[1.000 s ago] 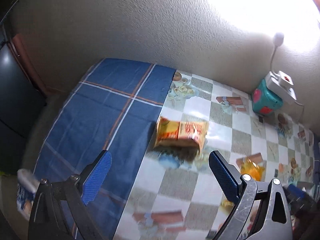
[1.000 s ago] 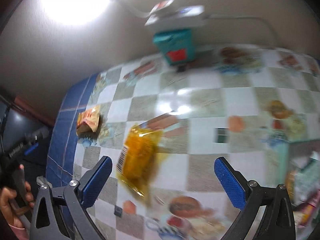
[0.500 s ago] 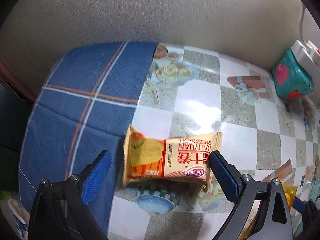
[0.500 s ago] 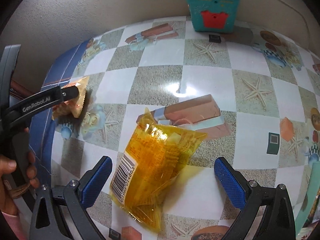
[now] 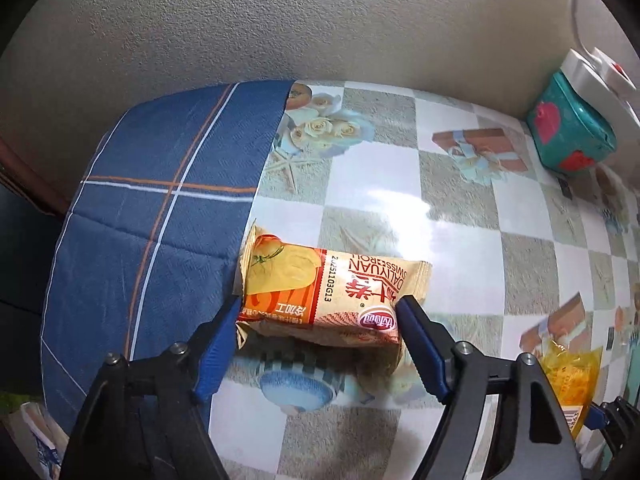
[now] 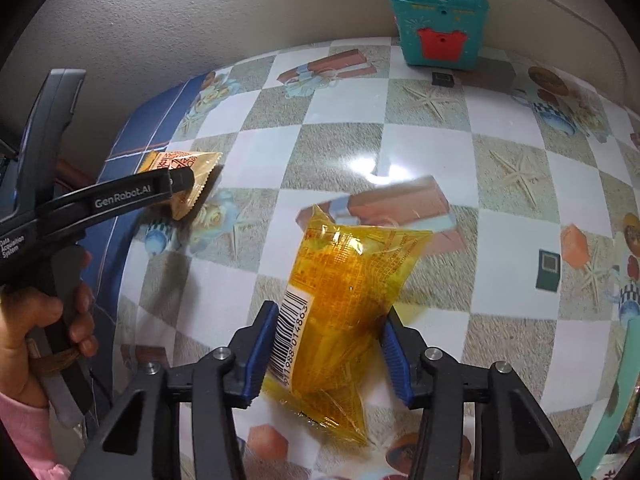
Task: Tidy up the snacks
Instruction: 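Carry the orange biscuit pack and yellow cake over the tray with both tools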
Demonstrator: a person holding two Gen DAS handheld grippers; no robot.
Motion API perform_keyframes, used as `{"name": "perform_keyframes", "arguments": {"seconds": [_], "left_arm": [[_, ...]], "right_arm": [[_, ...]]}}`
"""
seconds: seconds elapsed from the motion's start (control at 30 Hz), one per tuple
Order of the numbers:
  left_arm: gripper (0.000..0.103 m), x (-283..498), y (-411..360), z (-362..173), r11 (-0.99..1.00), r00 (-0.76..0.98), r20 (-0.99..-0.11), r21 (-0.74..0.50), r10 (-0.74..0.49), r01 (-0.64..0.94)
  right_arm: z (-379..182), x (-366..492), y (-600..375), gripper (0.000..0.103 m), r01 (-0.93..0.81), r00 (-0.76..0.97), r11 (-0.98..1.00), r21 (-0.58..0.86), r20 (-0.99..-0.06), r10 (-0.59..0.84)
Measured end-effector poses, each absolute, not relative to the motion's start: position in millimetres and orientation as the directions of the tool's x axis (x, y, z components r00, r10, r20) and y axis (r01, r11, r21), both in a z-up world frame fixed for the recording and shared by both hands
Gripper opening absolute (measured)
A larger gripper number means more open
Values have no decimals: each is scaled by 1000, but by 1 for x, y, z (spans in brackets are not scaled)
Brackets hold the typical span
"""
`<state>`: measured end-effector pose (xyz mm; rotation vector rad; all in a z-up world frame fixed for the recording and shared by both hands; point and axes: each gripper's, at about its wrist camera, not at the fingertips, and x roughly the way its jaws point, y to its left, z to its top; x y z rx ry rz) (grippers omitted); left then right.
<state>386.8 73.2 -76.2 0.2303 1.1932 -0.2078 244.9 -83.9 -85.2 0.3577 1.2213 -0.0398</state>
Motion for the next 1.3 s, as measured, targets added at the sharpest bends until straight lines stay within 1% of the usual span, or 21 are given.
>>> {"name": "perform_keyframes", "arguments": {"seconds": [0.2, 0.37, 0.5, 0.6, 0.73, 0.9, 1.1, 1.23, 1.3], "left_arm": [[75, 354, 81, -72, 962, 336, -940, 37, -58, 271], [74, 310, 82, -71, 963, 314, -945, -3, -91, 270], [73, 267, 88, -69, 968, 299, -938, -109, -175, 227], [73, 234, 92, -70, 963, 289, -923, -211, -253, 169], [73, 188, 80, -65, 937, 265, -900, -322, -347, 134], [73, 151, 50, -40, 920, 275, -879, -357, -389, 161], [73, 107, -14, 6, 893, 305, -854, -334, -422, 301], [73, 80, -70, 16, 856, 292, -844, -316, -451, 409], [73, 73, -91, 13, 836, 271, -840, -327, -471, 441]], "right_arm": [[-84, 218, -94, 51, 232, 340, 940, 251, -926, 164], [-84, 186, -103, 50, 249, 331, 932, 264, -928, 174], [-80, 156, -110, 49, 268, 327, 918, 294, -923, 200], [-75, 137, -116, 49, 286, 336, 903, 320, -916, 218], [-57, 101, -127, 49, 306, 374, 884, 353, -899, 229], [-26, 62, -150, 49, 348, 441, 871, 347, -880, 174], [13, 4, -206, 49, 453, 531, 824, 340, -845, 57], [17, -28, -242, 49, 552, 498, 795, 249, -864, -75], [15, -44, -265, 49, 596, 469, 770, 228, -877, -104]]}}
